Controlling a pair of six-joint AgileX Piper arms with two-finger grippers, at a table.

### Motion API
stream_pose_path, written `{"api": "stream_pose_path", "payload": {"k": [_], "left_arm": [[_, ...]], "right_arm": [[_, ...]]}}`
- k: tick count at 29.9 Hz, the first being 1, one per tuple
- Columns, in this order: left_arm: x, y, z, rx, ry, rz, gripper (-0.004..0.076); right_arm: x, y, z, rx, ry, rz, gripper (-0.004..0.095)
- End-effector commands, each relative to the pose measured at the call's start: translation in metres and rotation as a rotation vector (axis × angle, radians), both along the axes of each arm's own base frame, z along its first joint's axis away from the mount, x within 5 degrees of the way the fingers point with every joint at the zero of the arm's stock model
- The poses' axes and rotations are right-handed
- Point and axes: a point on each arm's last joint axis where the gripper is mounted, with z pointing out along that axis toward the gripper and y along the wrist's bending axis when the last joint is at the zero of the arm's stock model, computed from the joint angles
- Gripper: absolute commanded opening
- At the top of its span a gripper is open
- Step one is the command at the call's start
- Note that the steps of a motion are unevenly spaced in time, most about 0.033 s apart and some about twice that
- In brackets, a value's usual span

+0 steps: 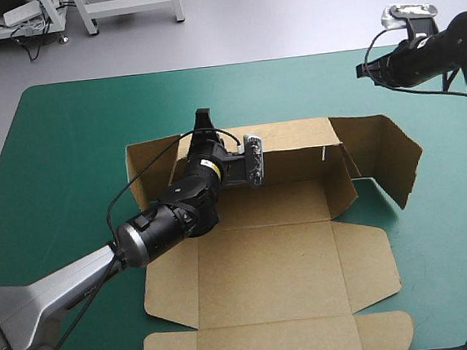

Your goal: Fold the box

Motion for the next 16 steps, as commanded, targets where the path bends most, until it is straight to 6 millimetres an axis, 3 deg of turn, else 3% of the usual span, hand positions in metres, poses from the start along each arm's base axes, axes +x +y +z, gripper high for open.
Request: {"api": "stream_pose_path", "payload": {"k": [1, 7, 16], "left_arm": [[-0.006, 0.001, 0.006, -0.071, 0.030, 0.020, -0.0009], [-0.006, 0.002, 0.006, -0.069, 0.031, 0.024, -0.0009], [-0.006, 0.002, 0.006, -0.064, 0.032, 0.031, -0.0009]], "right_arm": [[0.001, 0.001, 0.011, 0.013, -0.056, 0.044, -0.0020], [0.006, 0.000, -0.017, -0.045, 0.101, 0.139, -0.0019], [-0.018, -0.003, -0.024, -0.111, 0.141, 0.195, -0.0020]]}}
